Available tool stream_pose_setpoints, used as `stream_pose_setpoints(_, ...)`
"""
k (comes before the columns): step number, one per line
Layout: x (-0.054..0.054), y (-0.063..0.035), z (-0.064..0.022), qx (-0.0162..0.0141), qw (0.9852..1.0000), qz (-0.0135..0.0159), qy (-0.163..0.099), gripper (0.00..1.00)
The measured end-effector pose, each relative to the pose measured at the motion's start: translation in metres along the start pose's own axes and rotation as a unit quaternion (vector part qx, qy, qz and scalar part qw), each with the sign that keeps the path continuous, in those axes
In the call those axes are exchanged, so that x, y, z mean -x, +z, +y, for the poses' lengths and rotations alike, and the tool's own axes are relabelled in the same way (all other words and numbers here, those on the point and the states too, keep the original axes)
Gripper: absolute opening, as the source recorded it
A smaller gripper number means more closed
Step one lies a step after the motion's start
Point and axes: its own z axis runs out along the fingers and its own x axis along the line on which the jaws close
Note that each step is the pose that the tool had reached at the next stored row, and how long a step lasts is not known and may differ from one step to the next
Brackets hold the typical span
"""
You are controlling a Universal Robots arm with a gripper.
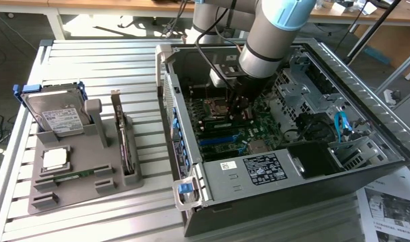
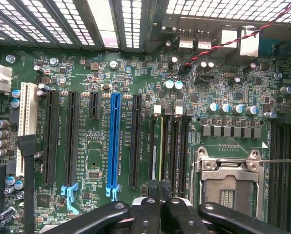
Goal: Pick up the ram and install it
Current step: 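Press down the ram until it locks into place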
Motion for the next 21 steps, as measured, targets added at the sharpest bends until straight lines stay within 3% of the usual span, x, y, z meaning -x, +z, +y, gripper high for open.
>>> stream_pose_setpoints(8,0.001,-0.0047,0.0001,-0.0007,1.0000,-0.0014,0.000,0.11)
stream_pose_setpoints(14,0.001,-0.0209,0.0012,0.0000,1.0000,0.0021,0.000,0.11)
stream_pose_setpoints(16,0.001,-0.0220,0.0013,0.0000,1.0000,0.0040,0.000,0.11)
stream_pose_setpoints(17,0.001,-0.0221,0.0013,0.0004,1.0000,0.0100,0.001,0.11)
stream_pose_setpoints(20,0.001,-0.0221,0.0012,0.0017,0.9992,0.0396,0.002,0.11)
stream_pose_setpoints(21,0.001,-0.0221,0.0012,0.0017,0.9992,0.0396,0.002,0.11)
